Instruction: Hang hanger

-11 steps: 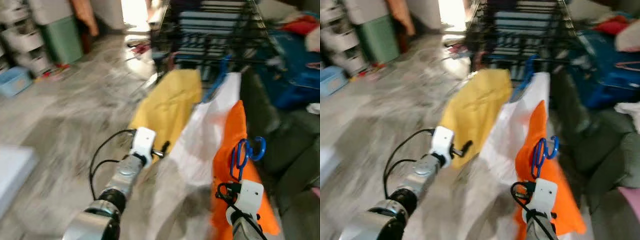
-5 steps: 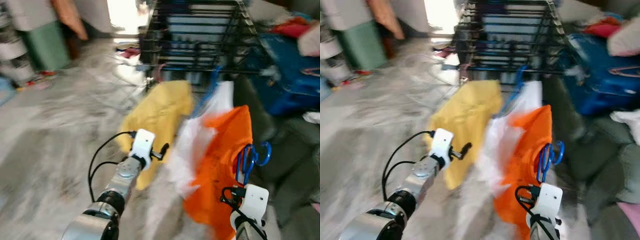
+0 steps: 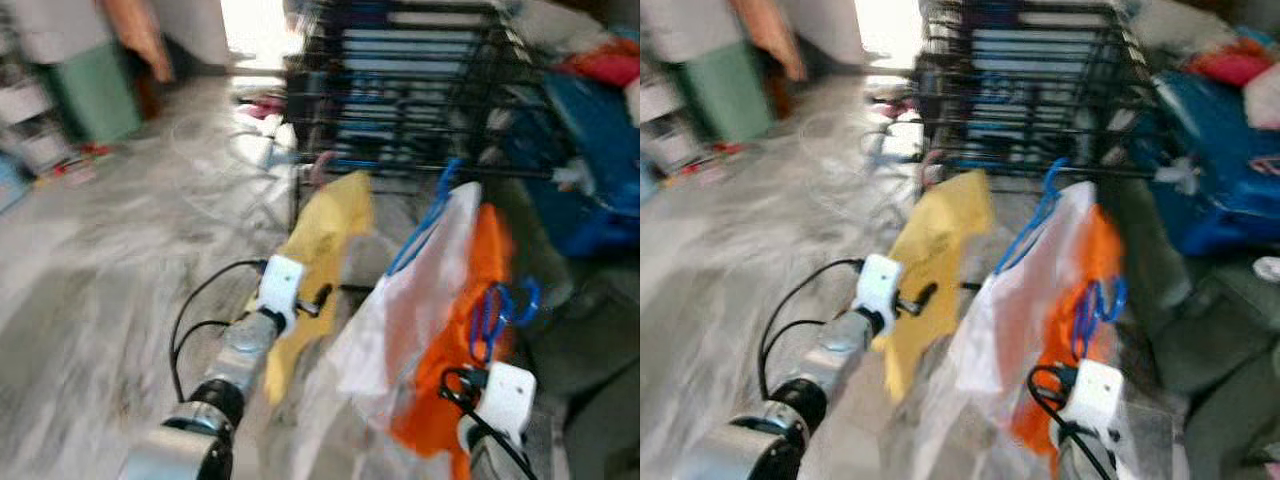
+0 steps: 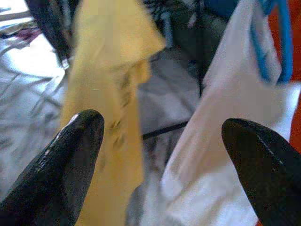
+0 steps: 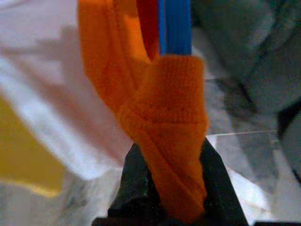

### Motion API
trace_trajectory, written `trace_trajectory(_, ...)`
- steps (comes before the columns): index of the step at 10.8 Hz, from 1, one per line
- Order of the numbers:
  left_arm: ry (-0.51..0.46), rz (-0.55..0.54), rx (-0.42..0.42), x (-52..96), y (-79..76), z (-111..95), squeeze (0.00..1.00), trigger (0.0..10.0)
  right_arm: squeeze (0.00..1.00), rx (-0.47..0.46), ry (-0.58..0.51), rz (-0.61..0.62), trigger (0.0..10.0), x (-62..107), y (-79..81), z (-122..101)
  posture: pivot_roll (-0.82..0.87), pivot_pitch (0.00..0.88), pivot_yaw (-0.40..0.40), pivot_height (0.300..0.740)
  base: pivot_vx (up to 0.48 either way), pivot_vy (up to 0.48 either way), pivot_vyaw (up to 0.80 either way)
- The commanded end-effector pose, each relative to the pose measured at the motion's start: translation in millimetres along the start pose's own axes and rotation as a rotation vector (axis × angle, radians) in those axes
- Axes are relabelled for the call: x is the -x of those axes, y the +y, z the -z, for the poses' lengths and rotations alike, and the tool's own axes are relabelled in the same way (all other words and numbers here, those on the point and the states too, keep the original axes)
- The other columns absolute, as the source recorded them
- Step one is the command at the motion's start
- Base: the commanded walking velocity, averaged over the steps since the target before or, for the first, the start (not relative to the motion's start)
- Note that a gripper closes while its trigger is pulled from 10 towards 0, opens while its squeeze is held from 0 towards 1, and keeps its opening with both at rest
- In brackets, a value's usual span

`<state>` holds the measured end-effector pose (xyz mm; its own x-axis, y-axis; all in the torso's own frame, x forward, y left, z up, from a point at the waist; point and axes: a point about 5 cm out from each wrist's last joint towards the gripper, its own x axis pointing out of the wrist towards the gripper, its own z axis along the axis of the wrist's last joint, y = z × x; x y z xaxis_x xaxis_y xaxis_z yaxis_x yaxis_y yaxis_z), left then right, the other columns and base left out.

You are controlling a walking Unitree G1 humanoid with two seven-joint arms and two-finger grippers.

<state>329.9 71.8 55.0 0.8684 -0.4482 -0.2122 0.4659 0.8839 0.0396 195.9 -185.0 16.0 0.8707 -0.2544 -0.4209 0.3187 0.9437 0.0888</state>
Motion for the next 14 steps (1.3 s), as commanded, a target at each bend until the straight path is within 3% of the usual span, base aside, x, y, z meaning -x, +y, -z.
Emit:
trace_trajectory(1,-0.015,0.029,-0.016,-2.3,-7.4,-3.3,0.0,10.0,0.0,-0.007,-0.027,0.027,10.0,-0.1,-6.8,-5.0,-0.04,0.023,0.012,0.74,0.0,0.0,0.0)
trace_trajectory(2,-0.018,0.032,-0.042,0.3,-3.9,-1.4,0.0,10.0,0.0,0.0,-0.023,0.043,10.0,-3.3,-17.3,-7.9,-0.04,0.029,0.014,0.74,0.0,0.0,0.0)
trace_trajectory(4,0.004,0.047,-0.066,9.9,4.3,10.0,0.0,10.0,0.0,0.039,-0.045,0.095,10.0,-25.6,-47.7,-32.9,-0.03,0.047,0.024,0.74,0.0,0.0,0.0)
trace_trajectory(6,0.005,0.057,-0.07,14.3,5.2,14.6,0.0,10.0,0.0,0.078,-0.02,0.06,10.0,-43.6,-51.7,-44.8,0.0,0.056,0.017,0.74,0.0,0.0,0.0)
trace_trajectory(11,-0.009,0.023,-0.075,15.4,11.2,10.7,0.0,10.0,0.0,0.067,0.075,-0.148,10.0,-83.1,-14.7,-57.7,0.05,0.076,-0.001,0.74,0.0,0.0,0.0)
trace_trajectory(13,-0.004,0.027,-0.081,16.4,10.2,12.3,0.0,10.0,0.0,0.097,0.106,-0.353,10.0,-88.2,41.6,-59.5,0.05,0.076,-0.006,0.74,0.0,0.0,0.0)
trace_trajectory(14,-0.004,0.027,-0.081,15.9,9.3,11.9,0.0,10.0,0.0,0.107,0.118,-0.423,10.0,-85.0,58.7,-56.0,0.05,0.075,-0.008,0.74,0.0,0.0,0.0)
